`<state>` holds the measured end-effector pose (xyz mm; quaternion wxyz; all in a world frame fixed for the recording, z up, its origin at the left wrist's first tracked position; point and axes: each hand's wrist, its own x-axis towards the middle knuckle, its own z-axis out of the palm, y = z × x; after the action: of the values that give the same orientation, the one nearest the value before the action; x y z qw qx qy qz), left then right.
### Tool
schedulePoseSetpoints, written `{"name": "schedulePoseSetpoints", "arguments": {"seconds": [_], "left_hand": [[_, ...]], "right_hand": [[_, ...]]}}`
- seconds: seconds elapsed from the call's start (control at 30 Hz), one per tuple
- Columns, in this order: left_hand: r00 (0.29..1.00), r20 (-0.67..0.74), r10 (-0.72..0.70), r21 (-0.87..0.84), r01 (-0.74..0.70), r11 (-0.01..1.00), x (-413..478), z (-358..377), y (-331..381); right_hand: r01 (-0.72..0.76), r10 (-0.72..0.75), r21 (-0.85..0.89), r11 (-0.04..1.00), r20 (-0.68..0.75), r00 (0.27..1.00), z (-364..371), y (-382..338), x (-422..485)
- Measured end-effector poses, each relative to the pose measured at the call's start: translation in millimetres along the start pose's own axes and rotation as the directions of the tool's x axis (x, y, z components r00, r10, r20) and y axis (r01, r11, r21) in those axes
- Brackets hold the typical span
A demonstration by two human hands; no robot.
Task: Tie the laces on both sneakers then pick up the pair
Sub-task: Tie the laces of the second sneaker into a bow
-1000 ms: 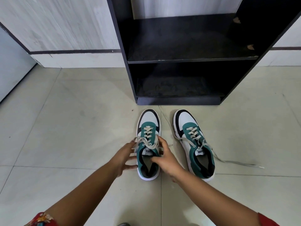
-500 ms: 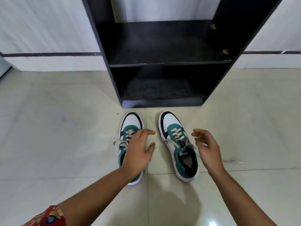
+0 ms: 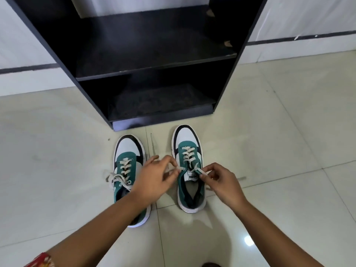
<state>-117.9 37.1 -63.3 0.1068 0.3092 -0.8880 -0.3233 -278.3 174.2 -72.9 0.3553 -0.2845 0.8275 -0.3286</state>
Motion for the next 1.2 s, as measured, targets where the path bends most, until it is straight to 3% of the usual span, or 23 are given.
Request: {"name": "schedulePoseSetpoints", "arguments": {"seconds": [0.07, 0.23, 0.47, 0.67, 0.8, 0.93, 1.07, 1.2], "left_hand": [[0.999, -0.020, 0.037, 0.056, -0.035, 0.998, 3.7, -5.5, -7.7], [0.988, 0.157, -0.009, 0.031, 0.004, 0.999, 12.2, -1.5, -7.5], [1.000, 0.004, 0.015, 0.167, -0.016, 0.986, 11.6, -9.1, -12.8], [0.991, 0.112, -0.077, 0.090, 0.068, 0.994, 15.5, -6.2, 2.1], [0.995, 0.100, 0.030, 0.261, -0.056, 0.964, 17.1, 0.0, 6.5], [0.999, 0.040, 0.028, 0.306, -0.038, 0.951, 12.5, -3.9, -6.3], [0.997, 0.050, -0.067, 0.258, 0.052, 0.965, 5.8, -6.5, -23.3], [0.995, 0.046, -0.083, 0.258, 0.069, 0.964, 2.4, -5.1, -31.4]], "right_hand": [[0.019, -0.018, -0.020, 1.000, 0.025, 1.000, -5.5, -1.5, 4.3], [0.031, -0.031, -0.002, 1.000, 0.056, 0.998, -7.3, -12.1, 14.5], [-0.015, 0.009, 0.075, 0.997, 0.081, 0.997, -29.1, -12.8, 14.9], [0.044, -0.014, -0.131, 0.990, 0.219, 0.976, -21.4, -16.8, 18.1], [0.162, -0.091, -0.308, 0.937, 0.232, 0.968, -15.1, -26.9, 20.0], [-0.020, 0.022, -0.009, 1.000, 0.180, 0.983, -21.6, -17.3, 25.2], [-0.225, 0.198, 0.355, 0.907, 0.111, 0.974, -18.8, -0.1, 21.3], [-0.266, 0.252, 0.462, 0.846, 0.091, 0.963, -23.3, 12.5, 21.3]]}}
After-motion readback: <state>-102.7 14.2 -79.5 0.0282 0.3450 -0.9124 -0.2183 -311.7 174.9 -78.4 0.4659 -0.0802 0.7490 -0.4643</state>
